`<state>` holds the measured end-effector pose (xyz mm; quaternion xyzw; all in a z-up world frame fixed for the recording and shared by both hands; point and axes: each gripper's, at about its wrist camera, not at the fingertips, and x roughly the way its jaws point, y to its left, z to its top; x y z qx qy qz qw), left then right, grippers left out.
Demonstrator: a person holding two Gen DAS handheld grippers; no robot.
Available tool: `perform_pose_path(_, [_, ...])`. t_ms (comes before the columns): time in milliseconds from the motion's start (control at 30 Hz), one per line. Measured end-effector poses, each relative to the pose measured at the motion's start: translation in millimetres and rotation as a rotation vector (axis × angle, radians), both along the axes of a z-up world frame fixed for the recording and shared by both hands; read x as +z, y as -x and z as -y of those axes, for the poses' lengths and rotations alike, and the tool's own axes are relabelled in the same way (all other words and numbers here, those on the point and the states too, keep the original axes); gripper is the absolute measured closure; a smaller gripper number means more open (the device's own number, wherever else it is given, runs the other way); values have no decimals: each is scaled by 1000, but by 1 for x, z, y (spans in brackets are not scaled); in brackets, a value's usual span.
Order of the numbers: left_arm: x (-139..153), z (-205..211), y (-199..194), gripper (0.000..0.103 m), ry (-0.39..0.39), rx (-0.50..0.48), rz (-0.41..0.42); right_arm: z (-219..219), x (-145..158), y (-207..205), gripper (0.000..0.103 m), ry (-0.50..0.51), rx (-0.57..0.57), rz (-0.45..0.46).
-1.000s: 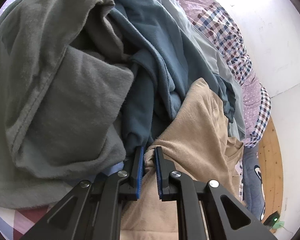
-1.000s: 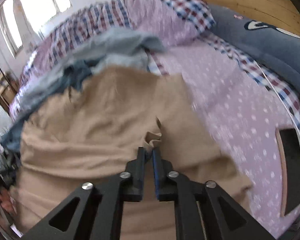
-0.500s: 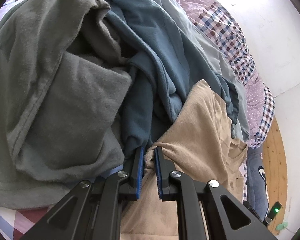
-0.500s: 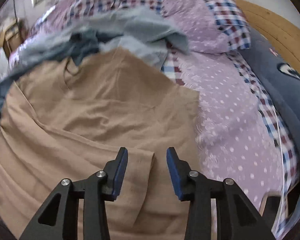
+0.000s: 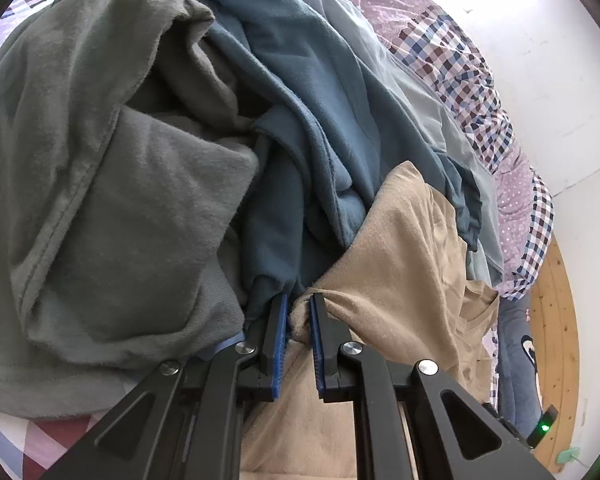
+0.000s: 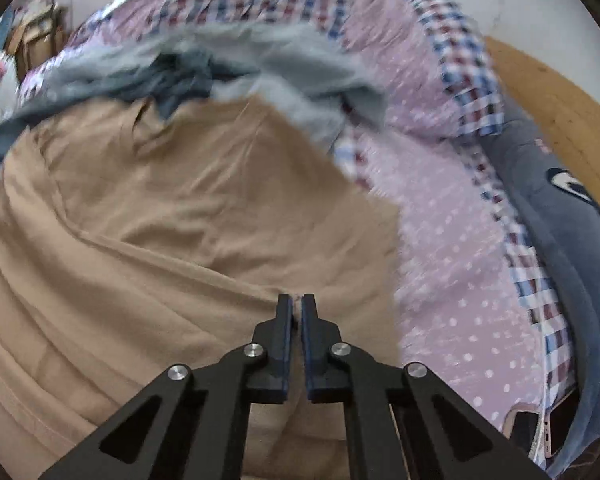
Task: Fold clothes
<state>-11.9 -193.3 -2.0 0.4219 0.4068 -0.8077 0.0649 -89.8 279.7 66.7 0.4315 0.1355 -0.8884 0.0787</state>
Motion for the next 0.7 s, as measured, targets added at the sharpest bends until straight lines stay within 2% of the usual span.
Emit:
perform_pose_path(233, [2,-1,0,92,3,-2,-12,-13,37,16,100,53,-83,-96])
perform_pose_path(333, [2,-1,0,92,8,-1,-17,-7,41,25,100,62,-96,-102])
perform_pose_path(433, [2,-2,1,92,12,-3,-12,-2,27,46,98,63,-107,-23])
perform_pose_path(500, [2,-2,2,92,17,-5,-9,-2,9,61,95,50,-117,68])
perform_pose_path(567, [2,-2,2,92,21,-7,-7,-9,-2,66,88,67,-146,124])
perform_pose_path(600, [2,-3,2,92,22,-8,-7,-14,-1,63,84,100,-173,120])
perform_pose_path(667, [2,-2,2,92,22,-10,-7,-28,8,47,51,198,-212,76])
perform_pose_path(700, [2,-2,3,92,20,-10,-7,-34,11,39,51,236,-223,54])
